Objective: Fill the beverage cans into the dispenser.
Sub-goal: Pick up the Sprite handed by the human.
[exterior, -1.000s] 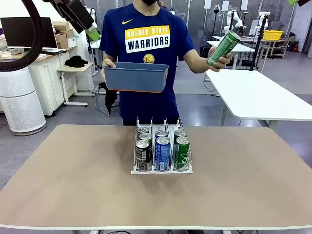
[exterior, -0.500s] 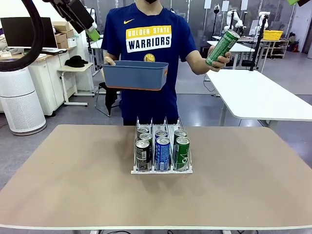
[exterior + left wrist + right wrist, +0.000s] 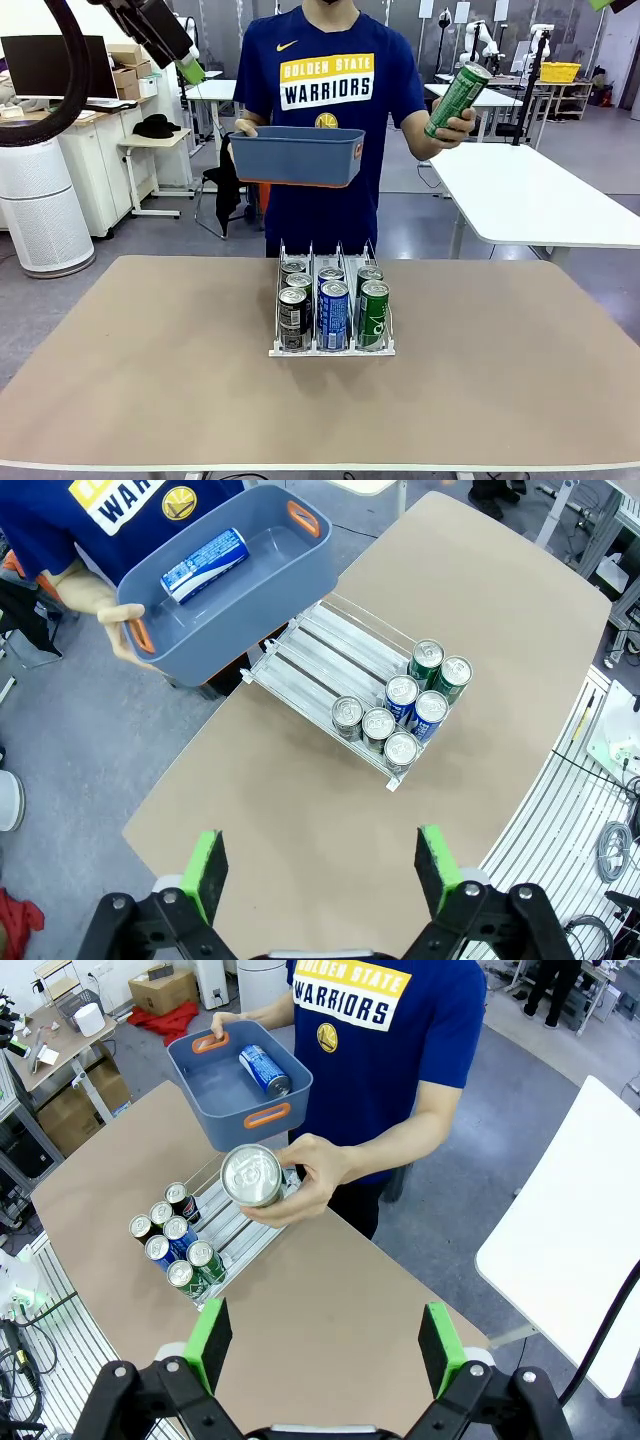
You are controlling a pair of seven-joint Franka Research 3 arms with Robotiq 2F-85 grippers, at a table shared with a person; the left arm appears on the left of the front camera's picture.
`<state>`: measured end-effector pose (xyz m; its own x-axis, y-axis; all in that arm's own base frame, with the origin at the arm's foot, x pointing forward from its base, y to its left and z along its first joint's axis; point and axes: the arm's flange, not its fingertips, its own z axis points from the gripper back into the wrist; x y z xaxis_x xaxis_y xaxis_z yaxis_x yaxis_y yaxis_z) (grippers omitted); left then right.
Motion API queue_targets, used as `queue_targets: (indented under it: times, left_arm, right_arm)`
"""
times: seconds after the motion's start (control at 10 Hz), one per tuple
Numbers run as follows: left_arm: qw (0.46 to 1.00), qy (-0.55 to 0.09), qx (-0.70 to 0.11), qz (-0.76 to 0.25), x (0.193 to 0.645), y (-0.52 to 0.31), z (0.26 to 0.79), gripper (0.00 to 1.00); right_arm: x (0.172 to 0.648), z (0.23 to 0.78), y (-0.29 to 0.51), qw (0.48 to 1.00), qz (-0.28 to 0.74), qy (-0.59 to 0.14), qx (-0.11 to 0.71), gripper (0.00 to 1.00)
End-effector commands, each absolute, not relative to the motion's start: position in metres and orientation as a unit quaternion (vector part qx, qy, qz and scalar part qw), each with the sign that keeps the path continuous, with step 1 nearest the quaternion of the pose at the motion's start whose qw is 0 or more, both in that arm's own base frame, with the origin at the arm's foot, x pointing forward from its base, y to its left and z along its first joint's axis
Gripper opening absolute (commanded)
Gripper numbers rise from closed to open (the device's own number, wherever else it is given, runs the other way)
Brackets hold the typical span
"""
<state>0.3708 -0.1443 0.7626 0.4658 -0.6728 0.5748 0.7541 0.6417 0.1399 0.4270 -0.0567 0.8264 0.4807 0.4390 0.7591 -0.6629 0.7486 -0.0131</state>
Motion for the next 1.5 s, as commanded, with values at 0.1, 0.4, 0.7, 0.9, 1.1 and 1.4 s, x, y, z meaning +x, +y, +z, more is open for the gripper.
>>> queue_targets:
  times: [0.1,0.4,0.7,0.9,1.1,1.4]
  left_arm:
    - [0.855,-0.301,-0.068,-0.416,0.3701,-0.1436,0.7621,1.00]
    - [0.855,-0.301,-0.068,-0.416,0.3701,-0.1436,0.7621,1.00]
    - [0.855,-0.301,-0.068,-0.416,0.3701,-0.1436,0.7621,1.00]
    - [0.855,-0.301,-0.068,-0.416,0.3701,-0.1436,0.7621,1.00]
    - [0.855,-0.301,-0.068,-0.416,0.3701,-0.1436,0.7621,1.00]
    - [0.855,-0.301,-0.068,-0.416,0.3701,-0.1436,0.7621,1.00]
  right_arm:
    - [0.4255,0.8251,-0.0547,0.848,0.327,-0.392,0.145,1.00]
    - [0.4255,0.8251,-0.0547,0.848,0.327,-0.392,0.145,1.00]
    - [0.4255,0.8251,-0.0547,0.848,0.327,-0.392,0.145,1.00]
    - [0.4255,0.8251,-0.0547,0.848,0.327,-0.392,0.145,1.00]
    - [0.4255,0.8251,-0.0547,0.848,0.327,-0.392,0.145,1.00]
    - [0.4255,0.8251,-0.0547,0.848,0.327,-0.392,0.145,1.00]
